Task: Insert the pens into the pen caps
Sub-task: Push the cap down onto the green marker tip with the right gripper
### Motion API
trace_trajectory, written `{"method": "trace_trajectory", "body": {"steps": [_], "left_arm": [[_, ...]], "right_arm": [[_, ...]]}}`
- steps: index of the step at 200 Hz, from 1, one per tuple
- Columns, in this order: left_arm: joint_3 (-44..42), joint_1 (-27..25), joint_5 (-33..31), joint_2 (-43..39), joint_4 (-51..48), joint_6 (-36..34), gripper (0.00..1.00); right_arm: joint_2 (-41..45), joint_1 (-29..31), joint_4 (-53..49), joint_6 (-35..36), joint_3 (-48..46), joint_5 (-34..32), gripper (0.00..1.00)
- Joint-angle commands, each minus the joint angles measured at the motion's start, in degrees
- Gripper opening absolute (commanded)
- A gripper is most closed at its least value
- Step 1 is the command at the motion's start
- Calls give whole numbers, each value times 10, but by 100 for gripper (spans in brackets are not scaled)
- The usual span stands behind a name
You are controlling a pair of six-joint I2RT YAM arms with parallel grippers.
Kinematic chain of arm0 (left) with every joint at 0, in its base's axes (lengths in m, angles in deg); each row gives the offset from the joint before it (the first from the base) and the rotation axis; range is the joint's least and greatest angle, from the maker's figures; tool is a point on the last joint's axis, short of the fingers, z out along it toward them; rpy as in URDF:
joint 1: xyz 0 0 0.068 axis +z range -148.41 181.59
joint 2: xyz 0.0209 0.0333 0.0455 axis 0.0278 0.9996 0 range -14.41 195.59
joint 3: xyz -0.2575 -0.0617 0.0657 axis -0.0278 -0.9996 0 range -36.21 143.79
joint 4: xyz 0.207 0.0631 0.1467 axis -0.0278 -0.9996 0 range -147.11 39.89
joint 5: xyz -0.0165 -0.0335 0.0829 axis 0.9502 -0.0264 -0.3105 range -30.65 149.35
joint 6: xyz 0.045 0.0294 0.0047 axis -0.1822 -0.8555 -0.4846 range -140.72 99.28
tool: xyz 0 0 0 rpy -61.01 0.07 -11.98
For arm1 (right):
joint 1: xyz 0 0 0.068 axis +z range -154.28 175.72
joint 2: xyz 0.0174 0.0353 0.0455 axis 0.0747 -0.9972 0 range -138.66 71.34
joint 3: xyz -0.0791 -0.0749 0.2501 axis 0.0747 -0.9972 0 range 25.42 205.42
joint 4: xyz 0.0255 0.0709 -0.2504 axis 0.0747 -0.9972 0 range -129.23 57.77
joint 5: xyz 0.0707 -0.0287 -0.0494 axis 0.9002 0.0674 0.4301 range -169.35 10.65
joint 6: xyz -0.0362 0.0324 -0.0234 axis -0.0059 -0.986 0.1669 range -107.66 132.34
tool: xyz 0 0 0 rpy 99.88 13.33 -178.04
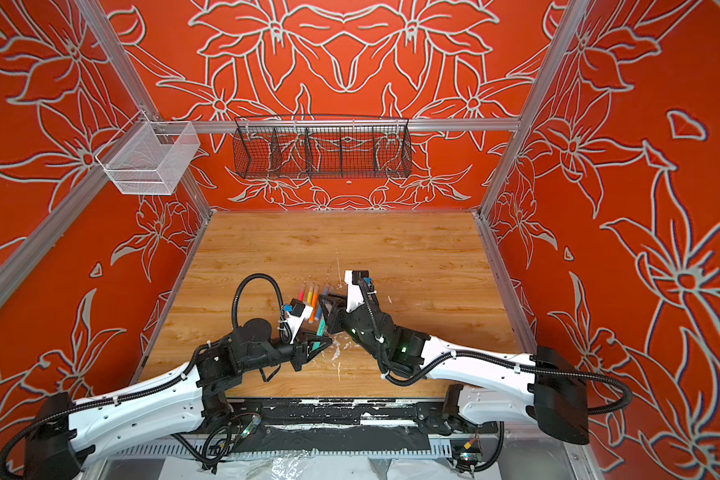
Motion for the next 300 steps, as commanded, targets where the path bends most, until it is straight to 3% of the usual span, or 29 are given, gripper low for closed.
{"method": "trace_trajectory", "body": {"steps": [1,43,85,187,300], "left_arm": [[3,1,-5,-6,9,-8,0],[17,1,-46,-3,-7,0,0],[45,1,-89,12,-22,-1,0],[175,3,-168,79,-48,-56,0],[259,17,-168,110,-65,-104,0]], "right_arm": [[-2,-1,12,-13,1,10,28],[-7,-1,17,-26,-4,41,8],[-4,4,11,-35,-17,54,0],[23,12,-7,-40,-66,44,0],[16,30,-18,-47,-82,43,0]]}}
